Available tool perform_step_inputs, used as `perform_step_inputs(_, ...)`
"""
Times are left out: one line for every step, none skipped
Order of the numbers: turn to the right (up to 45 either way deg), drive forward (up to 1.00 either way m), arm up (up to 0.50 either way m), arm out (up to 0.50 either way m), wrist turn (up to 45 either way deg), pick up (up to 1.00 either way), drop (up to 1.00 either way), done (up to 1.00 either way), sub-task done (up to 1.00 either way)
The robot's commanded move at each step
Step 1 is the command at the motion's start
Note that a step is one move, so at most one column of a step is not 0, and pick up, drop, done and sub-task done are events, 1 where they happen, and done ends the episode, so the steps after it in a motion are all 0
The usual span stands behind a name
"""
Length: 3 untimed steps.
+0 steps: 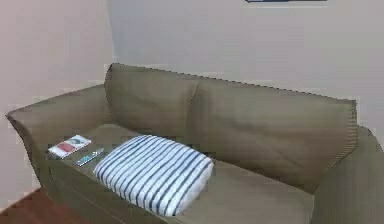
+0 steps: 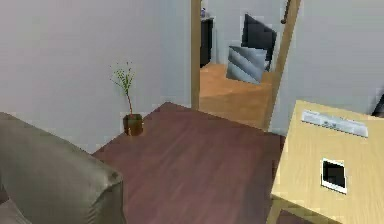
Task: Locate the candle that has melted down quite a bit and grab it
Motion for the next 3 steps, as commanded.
perform_step_inputs(-45.0,0.00,0.00,0.00,0.0,0.00,0.00,0.00,0.00)
perform_step_inputs(-45.0,0.00,0.00,0.00,0.0,0.00,0.00,0.00,0.00)
perform_step_inputs(-45.0,0.00,0.00,0.00,0.0,0.00,0.00,0.00,0.00)
